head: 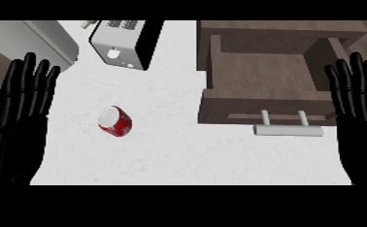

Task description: Pick up the can, place it into the drawer and close the drawer

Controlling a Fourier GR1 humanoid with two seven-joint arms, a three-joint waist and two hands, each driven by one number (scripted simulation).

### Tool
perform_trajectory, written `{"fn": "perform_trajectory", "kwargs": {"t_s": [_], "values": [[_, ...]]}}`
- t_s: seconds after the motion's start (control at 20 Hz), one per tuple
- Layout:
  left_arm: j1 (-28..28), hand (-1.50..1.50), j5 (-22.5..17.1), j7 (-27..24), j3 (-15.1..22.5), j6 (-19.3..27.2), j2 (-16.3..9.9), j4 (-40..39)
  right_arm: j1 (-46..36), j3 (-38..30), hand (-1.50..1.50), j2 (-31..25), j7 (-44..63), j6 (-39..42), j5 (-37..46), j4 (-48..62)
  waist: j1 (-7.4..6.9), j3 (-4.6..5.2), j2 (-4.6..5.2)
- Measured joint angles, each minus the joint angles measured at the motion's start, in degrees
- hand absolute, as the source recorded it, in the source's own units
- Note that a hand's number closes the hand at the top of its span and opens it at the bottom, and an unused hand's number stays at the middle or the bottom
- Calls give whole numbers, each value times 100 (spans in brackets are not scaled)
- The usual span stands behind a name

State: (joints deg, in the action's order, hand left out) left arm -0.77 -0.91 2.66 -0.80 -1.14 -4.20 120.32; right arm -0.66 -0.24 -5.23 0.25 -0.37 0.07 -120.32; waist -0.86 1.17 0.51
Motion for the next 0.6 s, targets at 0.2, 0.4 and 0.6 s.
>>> {"fn": "perform_trajectory", "kwargs": {"t_s": [0.2, 0.4, 0.6], "values": [[-15, -150, -34, -49, 4, -36, 28, -42, 34, 64, -150, 19, 90, 65, -2, -43, 55, -74, -35], [315, -150, -33, 170, -95, -96, -57, -202, 129, -126, -150, 68, 475, -108, -4, 154, 85, -102, -34], [669, -150, 197, 915, 9, 57, -74, -18, 538, -326, -150, 119, 872, -320, 31, 114, 95, -115, -53]]}}
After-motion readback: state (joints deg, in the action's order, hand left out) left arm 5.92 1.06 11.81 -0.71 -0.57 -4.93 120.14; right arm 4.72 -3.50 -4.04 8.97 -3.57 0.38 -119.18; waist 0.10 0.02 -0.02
